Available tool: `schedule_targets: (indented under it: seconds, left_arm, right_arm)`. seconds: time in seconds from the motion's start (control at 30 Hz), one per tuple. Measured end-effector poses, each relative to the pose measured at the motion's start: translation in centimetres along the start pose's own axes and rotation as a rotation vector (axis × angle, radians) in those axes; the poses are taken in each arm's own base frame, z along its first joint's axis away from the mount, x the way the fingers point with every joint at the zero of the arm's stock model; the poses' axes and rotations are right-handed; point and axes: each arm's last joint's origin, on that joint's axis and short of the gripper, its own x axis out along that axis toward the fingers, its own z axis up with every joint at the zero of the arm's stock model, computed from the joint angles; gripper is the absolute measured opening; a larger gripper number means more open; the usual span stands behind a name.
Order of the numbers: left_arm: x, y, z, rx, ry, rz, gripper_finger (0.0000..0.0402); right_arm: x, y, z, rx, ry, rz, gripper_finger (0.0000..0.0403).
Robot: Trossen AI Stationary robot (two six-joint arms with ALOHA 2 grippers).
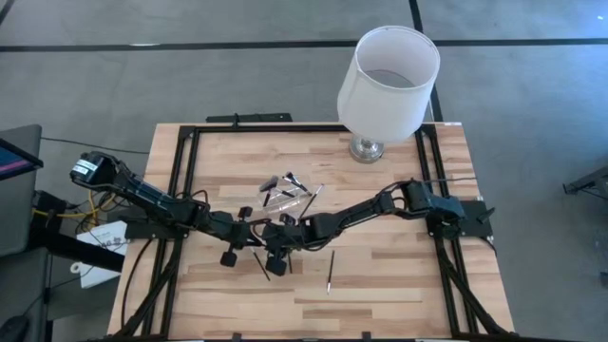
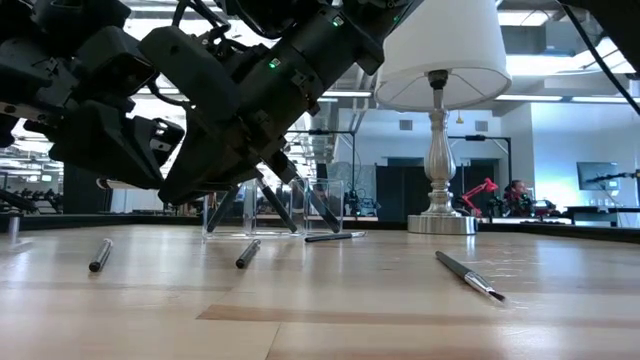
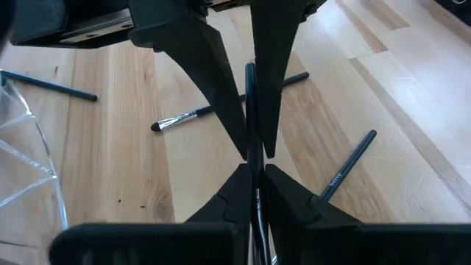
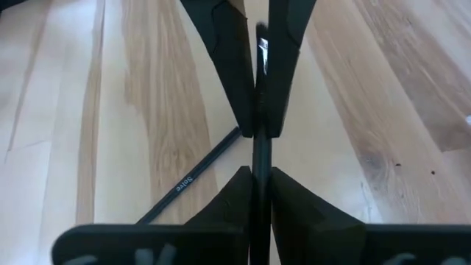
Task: Put items in baskets/containers
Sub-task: Put the left foundation brush into the left transparent organizer
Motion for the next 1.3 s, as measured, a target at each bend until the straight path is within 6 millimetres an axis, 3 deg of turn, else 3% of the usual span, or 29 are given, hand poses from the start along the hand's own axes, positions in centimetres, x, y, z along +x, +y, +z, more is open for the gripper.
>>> schedule_targets:
  seconds: [0.4,0.57,0.77,0.9,0.97,1.13,1.3]
  left_arm:
    - [-0.2,0.2,0.4,-0.063,-0.037,0.071,0.0111]
    - [-1.8,0.5,1.8,-0.15,-0.16,0.101,0.0127]
    - [-5.6,0.9,4.1,-0.236,-0.41,0.098,0.0126]
    - [-7.9,1.1,4.9,-0.268,-0.543,0.122,0.0125]
    - [-8.6,1.3,5.1,-0.281,-0.581,0.15,0.0125]
    - [-8.6,1.4,5.0,-0.295,-0.585,0.197,0.0125]
    - [-7.5,1.3,5.2,-0.293,-0.572,0.196,0.0124]
  right_arm:
    - [-0.1,0.0,-0.2,0.08,0.022,-0.015,0.0017]
    - [-1.0,-0.1,-0.5,0.122,0.08,-0.068,0.0014]
    - [-7.3,1.6,0.6,0.033,0.015,-0.372,0.0022]
    - [-12.2,4.4,1.2,-0.048,-0.172,-0.543,0.0014]
    - [-13.5,5.6,1.0,-0.072,-0.285,-0.601,0.0014]
    - [-13.1,6.9,0.4,-0.167,-0.413,-0.57,0.0014]
    - [-11.9,5.6,1.5,-0.173,-0.515,-0.346,0.0014]
